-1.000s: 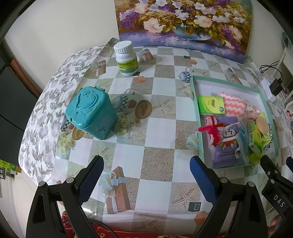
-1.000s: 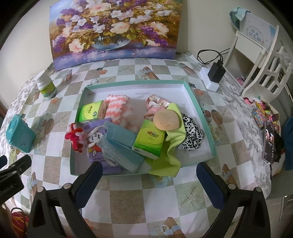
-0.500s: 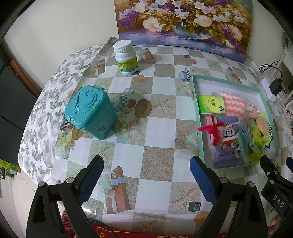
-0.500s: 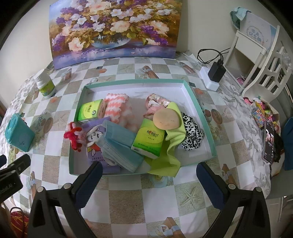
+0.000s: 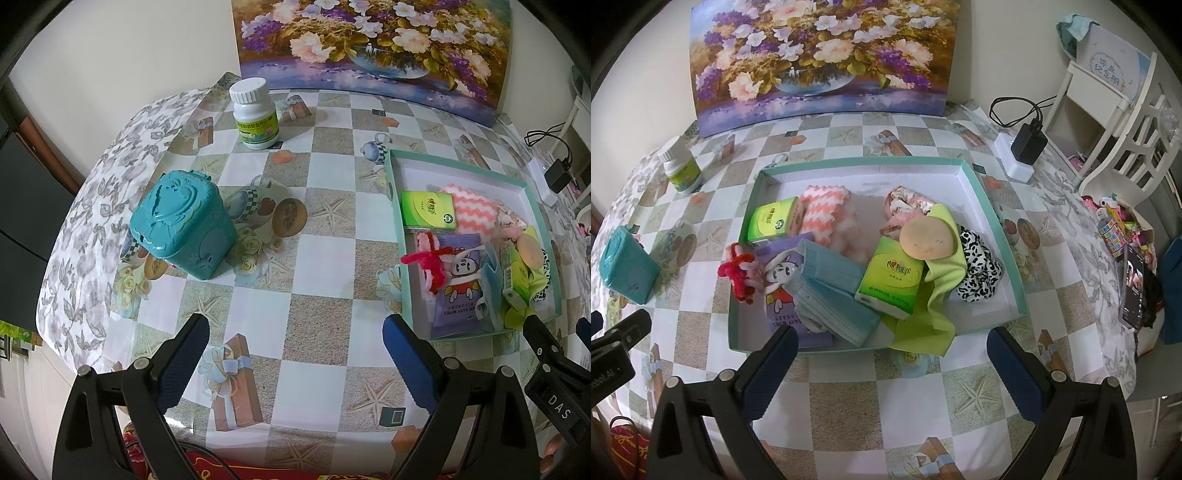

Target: Organize soft objects

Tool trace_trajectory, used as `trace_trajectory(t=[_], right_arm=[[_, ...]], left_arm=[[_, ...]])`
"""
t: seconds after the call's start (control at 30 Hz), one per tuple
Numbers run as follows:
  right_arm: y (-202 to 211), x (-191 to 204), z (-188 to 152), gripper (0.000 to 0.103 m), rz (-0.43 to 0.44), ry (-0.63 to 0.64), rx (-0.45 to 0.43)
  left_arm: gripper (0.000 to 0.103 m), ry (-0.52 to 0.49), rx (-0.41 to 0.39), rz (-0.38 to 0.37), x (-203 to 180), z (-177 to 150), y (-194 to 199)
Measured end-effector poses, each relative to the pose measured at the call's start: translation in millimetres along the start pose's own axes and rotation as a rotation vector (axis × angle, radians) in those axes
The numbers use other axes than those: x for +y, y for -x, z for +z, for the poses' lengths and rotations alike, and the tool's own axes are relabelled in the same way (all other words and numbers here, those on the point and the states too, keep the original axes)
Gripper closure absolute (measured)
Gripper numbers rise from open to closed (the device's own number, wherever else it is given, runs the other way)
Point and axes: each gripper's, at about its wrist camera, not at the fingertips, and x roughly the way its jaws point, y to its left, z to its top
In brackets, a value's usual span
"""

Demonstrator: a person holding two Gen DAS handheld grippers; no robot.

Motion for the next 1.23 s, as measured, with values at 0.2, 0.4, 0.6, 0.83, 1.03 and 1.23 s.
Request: trace_trajectory(t=[0.2, 0.4, 0.6, 0.83, 1.03, 1.23], right_arm=[[-0.9, 0.1, -0.2, 0.000, -0.001, 0.003, 0.003], [-1.6, 0.5, -0.2, 0.000, -0.001, 0.004, 0.005], [-2.0, 0.7, -0.5, 0.000, -0.001, 0.005, 0.006], [-3.4, 1.3, -1.6, 0.000, -0.001, 0.009, 0.009], [-3.4, 1.6, -1.3, 0.000, -0.002, 0.009, 0.009], [-3.4, 1.6, -1.6, 0.000, -0.002, 0.009, 0.010]], left_arm=[[0.008, 0.001, 0.002, 0.000, 0.3, -0.5, -0.4], [0.008, 0.007, 0.005, -0.001, 0.9, -0.5, -1.5], [0.008, 0.013, 0.009, -0.003, 0.8, -0.7, -1.7], [0.008, 0.013, 0.011, -0.003, 1.1, -1.0, -1.9], [0.008, 0.011, 0.008, -0.005, 1.2, 0.2, -1.3], [0.008, 0.011, -0.024, -0.003, -0.6, 1.7, 4.9]])
